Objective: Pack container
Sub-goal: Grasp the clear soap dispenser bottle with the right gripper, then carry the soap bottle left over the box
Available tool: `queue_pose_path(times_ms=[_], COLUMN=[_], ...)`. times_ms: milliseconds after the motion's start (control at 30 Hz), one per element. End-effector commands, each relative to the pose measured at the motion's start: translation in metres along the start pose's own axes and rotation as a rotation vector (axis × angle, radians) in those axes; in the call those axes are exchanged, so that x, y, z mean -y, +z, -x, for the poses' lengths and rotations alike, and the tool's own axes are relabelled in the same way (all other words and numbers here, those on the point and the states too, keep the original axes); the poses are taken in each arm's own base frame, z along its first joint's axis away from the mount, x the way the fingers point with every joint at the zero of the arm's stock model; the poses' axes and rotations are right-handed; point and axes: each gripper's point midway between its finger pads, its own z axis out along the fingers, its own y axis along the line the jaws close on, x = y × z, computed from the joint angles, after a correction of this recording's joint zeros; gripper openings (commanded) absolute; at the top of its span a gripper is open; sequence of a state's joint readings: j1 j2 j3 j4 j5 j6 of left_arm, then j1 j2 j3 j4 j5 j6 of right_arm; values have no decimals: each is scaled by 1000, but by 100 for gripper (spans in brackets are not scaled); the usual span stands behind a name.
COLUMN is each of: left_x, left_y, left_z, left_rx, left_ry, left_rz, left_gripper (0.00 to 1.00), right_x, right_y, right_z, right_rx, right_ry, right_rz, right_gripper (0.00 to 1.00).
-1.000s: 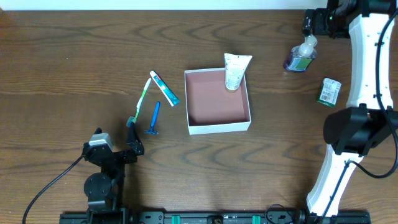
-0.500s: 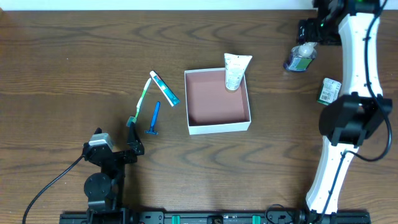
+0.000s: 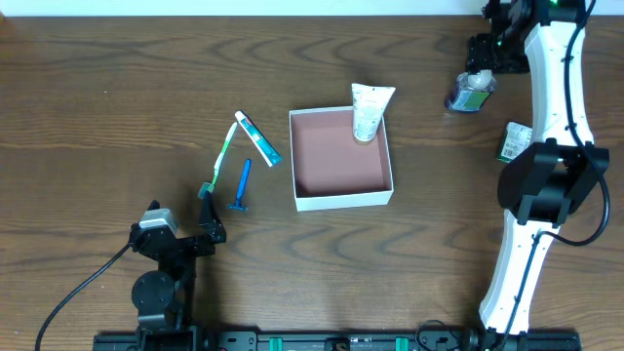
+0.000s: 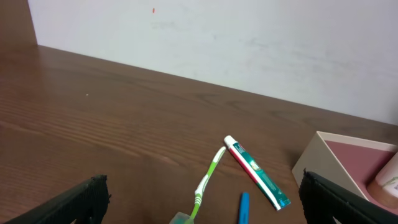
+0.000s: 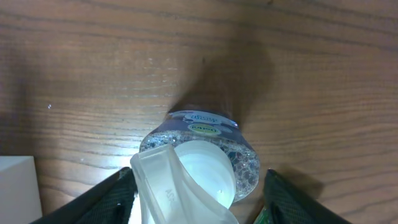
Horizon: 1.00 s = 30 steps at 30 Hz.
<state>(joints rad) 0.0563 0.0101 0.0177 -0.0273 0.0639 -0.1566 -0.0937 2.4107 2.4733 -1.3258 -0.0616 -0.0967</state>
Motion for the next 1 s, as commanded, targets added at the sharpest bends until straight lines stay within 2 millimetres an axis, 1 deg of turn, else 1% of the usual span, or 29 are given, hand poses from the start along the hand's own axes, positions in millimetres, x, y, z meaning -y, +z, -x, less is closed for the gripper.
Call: queue_pose_path(times_ms=[0, 67, 167, 267, 533, 667, 767, 833, 900, 933, 967], left_x=[-2, -2, -2, -2, -2, -2, -2, -2, -2, -2, -2], left_y=[1, 1, 1, 1, 1, 1, 1, 1, 1, 1, 1], left_z=[-15, -15, -15, -15, -15, -15, -15, -15, -15, -15, -15], left_rx=[-49, -49, -49, -49, -49, -49, -49, -49, -49, -49, -49], left_ry=[2, 2, 2, 2, 2, 2, 2, 2, 2, 2, 2], left_rz=[2, 2, 2, 2, 2, 2, 2, 2, 2, 2, 2], left_gripper=[98, 98, 98, 98, 98, 98, 98, 98, 98, 98, 98], right_x=[0, 0, -2, -4, -5, -5, -6, -6, -7, -7, -7], right_y=[2, 2, 2, 2, 1, -3, -12, -21, -33, -46, -50], right_z=[2, 2, 2, 2, 0, -2, -1, 2, 5, 8, 8], right_rx=[5, 5, 6, 5, -3, -8, 6, 26, 50, 75, 83], right_ry=[-10, -11, -12, -16, -16, -16, -17, -18, -20, -21, -22], right_rz=[10, 11, 18, 19, 21, 20, 19, 17, 15, 12, 12], right_gripper=[59, 51, 36, 26, 17, 14, 13, 13, 13, 13, 13])
